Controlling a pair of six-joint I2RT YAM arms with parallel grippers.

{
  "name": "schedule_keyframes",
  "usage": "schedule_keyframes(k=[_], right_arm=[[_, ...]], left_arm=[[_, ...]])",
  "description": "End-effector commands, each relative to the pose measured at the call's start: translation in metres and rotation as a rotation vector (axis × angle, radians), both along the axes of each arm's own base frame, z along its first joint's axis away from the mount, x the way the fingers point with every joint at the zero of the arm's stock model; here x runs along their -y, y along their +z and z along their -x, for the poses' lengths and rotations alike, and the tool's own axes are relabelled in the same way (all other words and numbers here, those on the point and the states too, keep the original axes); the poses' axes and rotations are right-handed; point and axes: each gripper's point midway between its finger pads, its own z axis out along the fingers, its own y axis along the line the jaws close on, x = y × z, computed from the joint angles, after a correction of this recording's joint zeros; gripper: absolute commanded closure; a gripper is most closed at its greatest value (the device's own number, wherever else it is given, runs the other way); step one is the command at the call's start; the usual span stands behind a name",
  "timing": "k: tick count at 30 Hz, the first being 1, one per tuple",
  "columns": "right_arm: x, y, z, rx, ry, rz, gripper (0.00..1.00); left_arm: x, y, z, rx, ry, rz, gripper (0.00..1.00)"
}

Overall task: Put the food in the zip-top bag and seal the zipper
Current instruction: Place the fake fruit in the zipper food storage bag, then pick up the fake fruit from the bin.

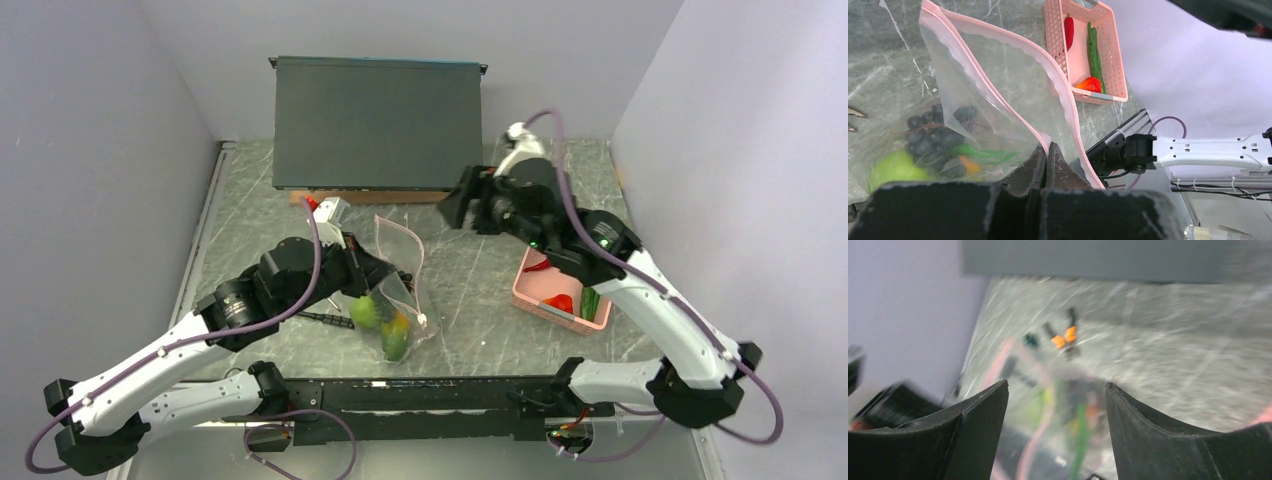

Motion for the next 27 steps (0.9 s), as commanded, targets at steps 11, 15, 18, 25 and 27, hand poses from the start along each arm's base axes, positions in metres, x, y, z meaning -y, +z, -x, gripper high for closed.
schedule_keyframes(k=[11,15,18,25,27], right_arm=[[0.23,-0.145,-0.051,-0.171,-0.797,0.231,0.18],[0.26,-0.204,-0.046,-0.366,-0.877,0.22,0.15],[0.273,-0.246,-0.037,-0.517,-0.886,0.164,0.15],[0.283,-0.285,-0.016,-0.698,-0.908,0.141,0.12],[0.283,-0.292,-0.007,-0.749,-0.92,0.15,0.1]], left_arm=[[-0.001,0.023,0.003,0.059,-0.013,0.055,1.0],[0.0,0.022,0.003,0.064,-0.021,0.051,1.0],[0.001,0.02,0.003,0.065,-0.028,0.05,1.0],[0.005,0.016,0.002,0.072,-0.043,0.029,1.0],[0.005,0.014,0.002,0.074,-0.045,0.019,1.0]])
